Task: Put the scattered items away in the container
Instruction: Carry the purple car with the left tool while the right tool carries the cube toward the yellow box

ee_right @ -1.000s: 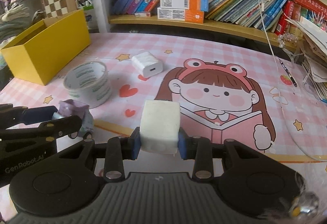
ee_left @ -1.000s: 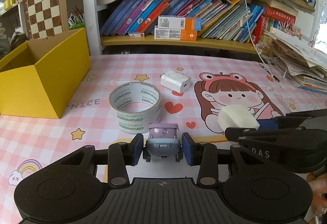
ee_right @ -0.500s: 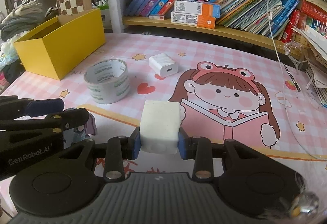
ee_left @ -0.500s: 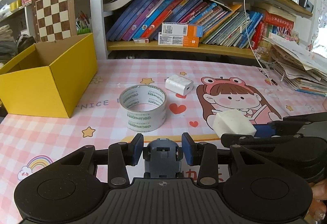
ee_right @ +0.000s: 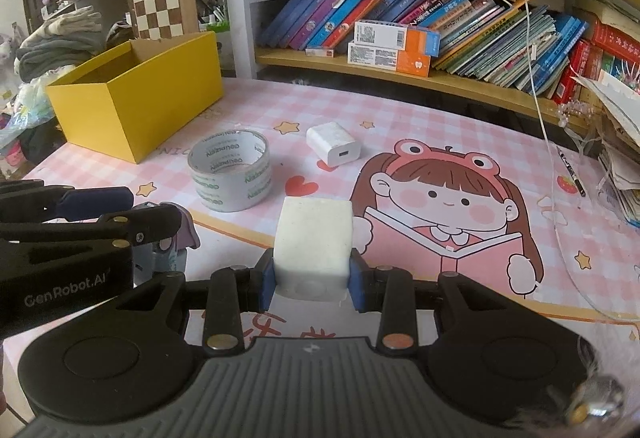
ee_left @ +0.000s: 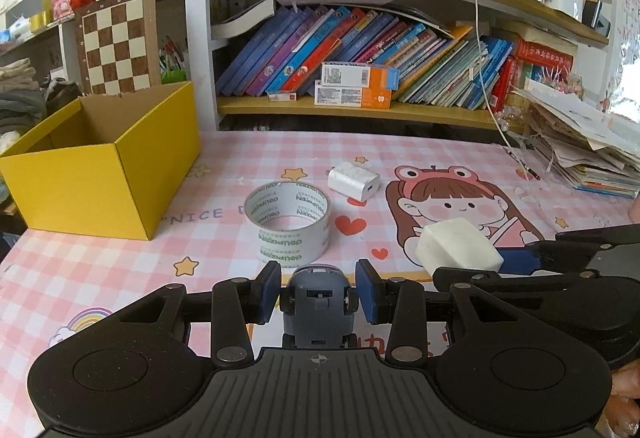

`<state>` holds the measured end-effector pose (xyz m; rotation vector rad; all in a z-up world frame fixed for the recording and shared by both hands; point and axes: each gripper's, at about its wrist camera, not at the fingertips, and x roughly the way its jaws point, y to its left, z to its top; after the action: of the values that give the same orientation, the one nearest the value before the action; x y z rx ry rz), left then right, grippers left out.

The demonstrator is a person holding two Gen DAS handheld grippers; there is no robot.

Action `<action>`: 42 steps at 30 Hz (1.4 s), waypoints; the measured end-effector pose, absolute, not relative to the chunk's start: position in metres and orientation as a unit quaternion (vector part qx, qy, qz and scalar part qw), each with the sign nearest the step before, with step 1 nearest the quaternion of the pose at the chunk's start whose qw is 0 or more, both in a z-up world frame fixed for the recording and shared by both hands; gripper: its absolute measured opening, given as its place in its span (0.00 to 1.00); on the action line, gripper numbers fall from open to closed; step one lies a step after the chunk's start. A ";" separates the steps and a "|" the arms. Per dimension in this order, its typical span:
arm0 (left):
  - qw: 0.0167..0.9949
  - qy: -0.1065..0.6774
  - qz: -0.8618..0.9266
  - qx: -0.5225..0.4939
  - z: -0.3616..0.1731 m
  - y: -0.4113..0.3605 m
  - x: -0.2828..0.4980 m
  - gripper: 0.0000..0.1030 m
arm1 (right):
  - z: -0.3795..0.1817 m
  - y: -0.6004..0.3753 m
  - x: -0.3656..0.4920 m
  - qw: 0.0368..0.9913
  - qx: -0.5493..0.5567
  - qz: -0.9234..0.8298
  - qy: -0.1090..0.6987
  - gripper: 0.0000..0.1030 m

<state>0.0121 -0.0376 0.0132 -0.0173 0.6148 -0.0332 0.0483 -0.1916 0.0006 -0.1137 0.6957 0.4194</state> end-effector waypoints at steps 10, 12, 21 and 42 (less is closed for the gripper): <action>0.956 0.294 -0.005 -0.003 0.019 -0.043 0.005 0.38 | 0.003 -0.202 0.044 0.917 -0.055 0.211 0.332 0.33; 0.956 0.292 -0.002 -0.001 0.020 -0.044 0.004 0.38 | 0.005 -0.203 0.043 0.918 -0.056 0.215 0.329 0.33; 0.959 0.284 0.010 0.012 0.027 -0.051 -0.006 0.38 | 0.009 -0.204 0.038 0.917 -0.059 0.234 0.317 0.33; 0.962 0.271 -0.011 0.016 0.033 -0.021 -0.011 0.38 | 0.016 -0.168 0.029 0.919 -0.067 0.240 0.306 0.33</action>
<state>-0.0115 -0.0213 0.0331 0.0334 0.5480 -0.0227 0.0293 -0.1675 0.0162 -0.1378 0.6290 0.4938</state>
